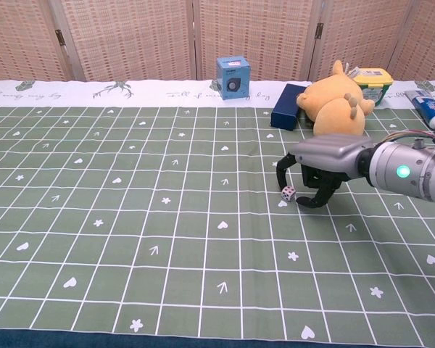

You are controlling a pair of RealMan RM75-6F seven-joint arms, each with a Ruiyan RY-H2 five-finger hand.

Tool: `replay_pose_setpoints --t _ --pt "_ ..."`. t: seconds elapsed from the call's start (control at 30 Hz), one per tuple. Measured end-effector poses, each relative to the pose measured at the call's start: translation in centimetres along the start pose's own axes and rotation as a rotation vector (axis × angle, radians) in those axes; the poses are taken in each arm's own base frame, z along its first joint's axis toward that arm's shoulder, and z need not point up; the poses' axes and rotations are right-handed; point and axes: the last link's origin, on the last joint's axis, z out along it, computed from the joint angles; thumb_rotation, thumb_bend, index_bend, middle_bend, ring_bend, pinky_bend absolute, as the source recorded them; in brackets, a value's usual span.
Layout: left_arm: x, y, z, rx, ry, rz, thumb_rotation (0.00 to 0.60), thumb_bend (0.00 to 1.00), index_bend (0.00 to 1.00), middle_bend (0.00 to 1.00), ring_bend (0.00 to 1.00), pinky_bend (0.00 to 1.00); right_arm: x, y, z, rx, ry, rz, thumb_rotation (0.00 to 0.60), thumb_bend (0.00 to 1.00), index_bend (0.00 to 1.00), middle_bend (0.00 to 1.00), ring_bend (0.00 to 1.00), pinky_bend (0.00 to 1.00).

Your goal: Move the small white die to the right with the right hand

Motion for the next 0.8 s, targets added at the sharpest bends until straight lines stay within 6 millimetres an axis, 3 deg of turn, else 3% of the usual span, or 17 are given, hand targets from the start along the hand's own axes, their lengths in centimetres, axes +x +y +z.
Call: replay_pose_setpoints --t 0.5,0.8 --pt "-0.2 -0.3 0.1 0.008 -0.007 0.002 0.6 0.24 0.17 0.16 0.1 0.16 -0.2 -0.5 0.6 0.007 0.017 -0.001 0.6 0.36 0.54 1.0 1.0 0.93" --pt "-0.3 -0.5 0.0 0.008 -0.007 -0.001 0.6 0.24 0.17 0.16 0.1 0.16 0.4 0.1 -0.4 -0.001 0.032 0.007 0.6 0.37 0.6 1.0 1.0 0.93"
